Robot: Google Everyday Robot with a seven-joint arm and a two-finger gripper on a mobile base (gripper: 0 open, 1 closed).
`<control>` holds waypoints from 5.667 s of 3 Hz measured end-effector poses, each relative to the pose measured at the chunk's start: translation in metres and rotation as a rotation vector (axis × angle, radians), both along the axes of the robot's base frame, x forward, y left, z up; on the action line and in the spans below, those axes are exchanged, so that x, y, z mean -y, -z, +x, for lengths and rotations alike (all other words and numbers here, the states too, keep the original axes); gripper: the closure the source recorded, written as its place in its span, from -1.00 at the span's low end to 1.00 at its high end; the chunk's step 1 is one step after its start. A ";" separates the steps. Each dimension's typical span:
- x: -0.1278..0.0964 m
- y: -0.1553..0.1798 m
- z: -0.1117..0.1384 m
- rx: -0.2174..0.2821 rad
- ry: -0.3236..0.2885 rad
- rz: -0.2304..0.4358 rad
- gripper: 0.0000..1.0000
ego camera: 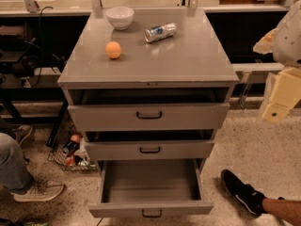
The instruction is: Close bottom drawer
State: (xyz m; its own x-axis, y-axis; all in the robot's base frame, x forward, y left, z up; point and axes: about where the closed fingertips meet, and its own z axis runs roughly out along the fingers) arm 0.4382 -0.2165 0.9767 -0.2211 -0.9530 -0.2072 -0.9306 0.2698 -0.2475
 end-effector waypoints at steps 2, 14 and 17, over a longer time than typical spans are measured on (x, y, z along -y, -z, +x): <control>-0.001 0.046 -0.015 -0.107 0.006 0.002 -1.00; -0.079 0.662 -0.053 -0.684 0.246 0.619 -0.04; -0.072 0.701 -0.040 -0.652 0.302 0.664 1.00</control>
Offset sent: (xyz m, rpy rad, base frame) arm -0.0724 0.0028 -0.2070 0.0070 0.5381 -0.0267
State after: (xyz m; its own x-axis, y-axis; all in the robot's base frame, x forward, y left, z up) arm 0.3979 -0.1448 0.2762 -0.6981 -0.5711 -0.4318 -0.7000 0.4179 0.5791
